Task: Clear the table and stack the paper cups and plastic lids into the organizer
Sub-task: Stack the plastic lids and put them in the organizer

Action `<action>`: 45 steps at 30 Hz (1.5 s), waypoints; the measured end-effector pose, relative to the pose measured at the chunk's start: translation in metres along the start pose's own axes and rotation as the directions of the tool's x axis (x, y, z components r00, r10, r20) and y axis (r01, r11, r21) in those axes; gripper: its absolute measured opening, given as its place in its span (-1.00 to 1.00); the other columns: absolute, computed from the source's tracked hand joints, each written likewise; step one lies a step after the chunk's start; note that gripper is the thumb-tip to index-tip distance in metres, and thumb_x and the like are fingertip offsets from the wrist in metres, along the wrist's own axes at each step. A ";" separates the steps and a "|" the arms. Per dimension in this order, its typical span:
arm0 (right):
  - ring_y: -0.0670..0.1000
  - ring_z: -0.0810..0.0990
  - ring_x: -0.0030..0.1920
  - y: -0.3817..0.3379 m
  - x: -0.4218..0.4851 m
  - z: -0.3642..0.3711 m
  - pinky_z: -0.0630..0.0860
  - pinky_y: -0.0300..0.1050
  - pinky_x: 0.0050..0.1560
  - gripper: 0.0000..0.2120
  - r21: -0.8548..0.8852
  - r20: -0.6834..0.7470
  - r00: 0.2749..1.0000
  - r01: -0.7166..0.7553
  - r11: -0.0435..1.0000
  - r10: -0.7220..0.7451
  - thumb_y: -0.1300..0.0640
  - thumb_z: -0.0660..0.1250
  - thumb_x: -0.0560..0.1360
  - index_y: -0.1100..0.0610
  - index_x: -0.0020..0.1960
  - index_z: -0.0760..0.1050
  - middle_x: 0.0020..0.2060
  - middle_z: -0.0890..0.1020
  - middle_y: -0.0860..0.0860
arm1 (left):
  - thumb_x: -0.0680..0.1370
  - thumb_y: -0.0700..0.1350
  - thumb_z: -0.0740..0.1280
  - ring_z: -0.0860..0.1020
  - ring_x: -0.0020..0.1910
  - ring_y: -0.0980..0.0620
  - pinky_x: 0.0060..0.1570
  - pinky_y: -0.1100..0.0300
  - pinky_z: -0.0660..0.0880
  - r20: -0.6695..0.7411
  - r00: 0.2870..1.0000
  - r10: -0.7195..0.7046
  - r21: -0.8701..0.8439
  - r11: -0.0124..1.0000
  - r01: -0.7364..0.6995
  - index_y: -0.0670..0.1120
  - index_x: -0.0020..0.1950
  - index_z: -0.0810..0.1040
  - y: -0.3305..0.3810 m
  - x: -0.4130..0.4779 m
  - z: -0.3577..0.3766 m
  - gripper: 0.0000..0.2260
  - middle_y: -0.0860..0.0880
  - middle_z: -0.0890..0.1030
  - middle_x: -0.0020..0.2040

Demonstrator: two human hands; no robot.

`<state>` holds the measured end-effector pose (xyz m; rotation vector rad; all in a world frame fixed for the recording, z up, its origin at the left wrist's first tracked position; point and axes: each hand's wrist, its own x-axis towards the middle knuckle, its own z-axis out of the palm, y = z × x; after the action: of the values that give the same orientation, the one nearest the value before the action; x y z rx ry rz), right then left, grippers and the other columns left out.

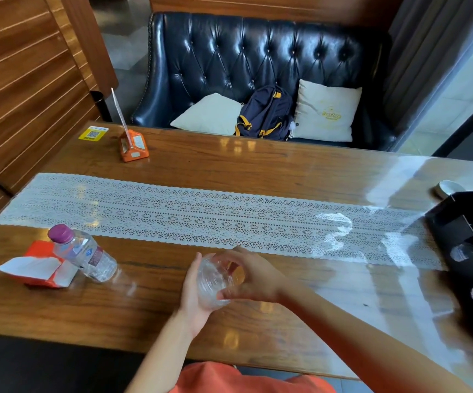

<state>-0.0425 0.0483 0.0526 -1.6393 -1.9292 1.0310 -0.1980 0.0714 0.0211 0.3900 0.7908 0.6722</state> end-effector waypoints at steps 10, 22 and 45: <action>0.02 0.59 0.02 -0.002 -0.001 0.014 0.54 0.07 0.11 -0.42 0.068 -0.052 0.999 0.000 0.998 0.003 0.04 0.54 0.33 0.06 0.29 0.44 0.10 0.57 0.04 | 0.38 0.21 0.27 0.66 -0.12 -0.01 -0.20 0.11 0.49 -0.032 0.998 0.057 0.151 0.987 -0.051 0.01 0.03 0.62 0.001 -0.001 0.000 -0.62 -0.06 0.70 -0.08; 0.00 0.56 0.05 -0.011 -0.008 0.010 0.54 0.06 0.04 -0.50 -0.127 -0.161 0.982 -0.122 0.984 0.101 -0.27 0.31 0.46 0.01 0.26 0.39 0.09 0.53 -0.03 | 0.42 0.14 0.27 0.61 -0.15 -0.10 -0.18 0.03 0.50 -0.066 0.996 0.068 0.090 0.994 -0.062 -0.02 -0.07 0.60 0.001 0.005 0.007 -0.72 -0.14 0.66 -0.13; 0.08 0.61 0.00 0.026 -0.079 -0.027 0.57 0.10 0.03 -0.38 -0.024 -0.242 0.959 -0.157 0.987 0.146 -0.17 0.42 0.41 -0.12 0.42 0.33 0.11 0.41 -0.02 | 0.38 0.19 0.29 0.65 -0.24 0.03 -0.32 0.17 0.49 0.109 0.987 -0.120 0.220 0.971 0.093 -0.02 -0.12 0.67 -0.046 0.011 0.076 -0.67 -0.04 0.69 -0.20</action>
<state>0.0120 -0.0197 0.0628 -1.8661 -1.7008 0.8074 -0.1160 0.0399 0.0397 0.5755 0.7645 0.4589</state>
